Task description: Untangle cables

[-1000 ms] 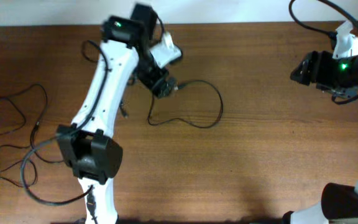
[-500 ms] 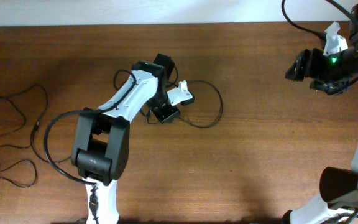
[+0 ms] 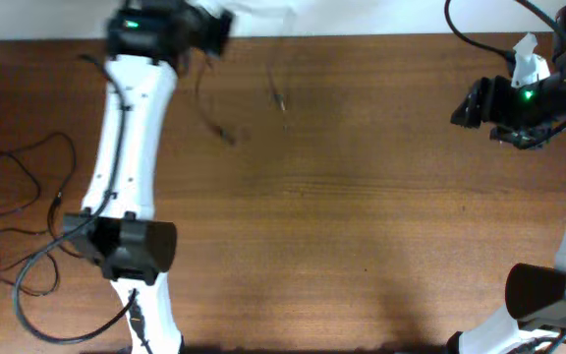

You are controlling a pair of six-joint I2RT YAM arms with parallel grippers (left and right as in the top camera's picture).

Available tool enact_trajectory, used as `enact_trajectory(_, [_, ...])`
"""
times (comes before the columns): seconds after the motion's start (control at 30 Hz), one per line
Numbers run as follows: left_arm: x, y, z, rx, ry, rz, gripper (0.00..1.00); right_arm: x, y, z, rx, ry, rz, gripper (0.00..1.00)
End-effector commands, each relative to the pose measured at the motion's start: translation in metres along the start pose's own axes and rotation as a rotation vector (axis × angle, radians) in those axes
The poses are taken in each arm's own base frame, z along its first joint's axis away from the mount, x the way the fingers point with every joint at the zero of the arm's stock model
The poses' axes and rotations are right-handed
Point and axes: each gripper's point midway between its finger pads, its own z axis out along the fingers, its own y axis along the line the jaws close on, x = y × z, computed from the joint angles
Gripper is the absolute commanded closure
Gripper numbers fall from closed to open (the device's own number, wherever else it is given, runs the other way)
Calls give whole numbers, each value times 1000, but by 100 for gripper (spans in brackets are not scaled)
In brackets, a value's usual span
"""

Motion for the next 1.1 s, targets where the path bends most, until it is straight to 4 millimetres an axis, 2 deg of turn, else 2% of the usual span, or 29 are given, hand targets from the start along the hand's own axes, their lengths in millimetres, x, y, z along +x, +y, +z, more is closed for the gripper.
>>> enact_trajectory(0.0, [-43,120,-65,-305,-232,-132,100,-1,-4,3,14,8,-1,25])
enact_trajectory(0.03, [-43,182,-90,-427,-318,-166,100,-1,-4,3,14,8,-1,25])
enact_trajectory(0.07, [-36,222,-105,-506,-356,-187,100,-1,-4,3,14,8,-1,25])
enact_trajectory(0.1, [-19,265,-121,-593,-371,-244,100,-1,-4,3,14,8,-1,25])
enact_trajectory(0.17, [23,311,-134,-711,-331,-403,100,0,-4,3,14,9,-1,26])
enact_trajectory(0.2, [55,334,-136,-763,-289,-501,100,0,-4,3,14,9,-1,26])
enact_trajectory(0.23, [73,350,-135,-787,-277,-560,100,0,-4,3,14,11,0,25])
enact_trajectory(0.27, [105,370,-126,-806,-247,-642,100,1,-4,3,14,13,1,25])
enact_trajectory(0.3, [143,387,-104,-813,-187,-709,100,2,-4,3,15,19,3,25])
enact_trajectory(0.37, [193,392,-61,-788,-62,-754,100,5,-4,3,16,32,7,25])
enact_trajectory(0.43, [230,389,-18,-748,24,-776,100,8,-5,3,17,43,12,25])
enact_trajectory(0.5, [249,386,8,-718,58,-786,100,8,-5,3,17,43,12,26])
enact_trajectory(0.53, [245,385,11,-714,51,-779,100,8,-5,3,17,43,12,25])
enact_trajectory(0.57, [229,383,4,-715,22,-766,100,8,-5,3,17,43,12,25])
enact_trajectory(0.63, [196,381,-25,-725,-32,-747,100,8,-5,3,17,43,11,25])
enact_trajectory(0.73, [122,370,-106,-748,-186,-699,100,8,-5,3,18,43,11,25])
enact_trajectory(0.8, [65,364,-171,-792,-368,-639,100,8,-5,3,18,43,11,26])
enact_trajectory(0.87, [40,369,-192,-820,-483,-600,100,8,-5,3,18,43,11,25])
enact_trajectory(0.9, [35,374,-192,-827,-518,-587,100,8,-5,3,18,44,11,25])
enact_trajectory(0.97, [33,387,-177,-835,-562,-571,100,8,-5,3,17,44,11,26])
enact_trajectory(1.0, [39,395,-161,-836,-565,-570,100,9,-4,4,17,46,9,25])
enact_trajectory(1.03, [51,404,-137,-831,-548,-576,100,9,-2,5,16,49,3,25])
enact_trajectory(1.07, [74,413,-102,-821,-503,-592,100,11,2,6,14,53,-9,26])
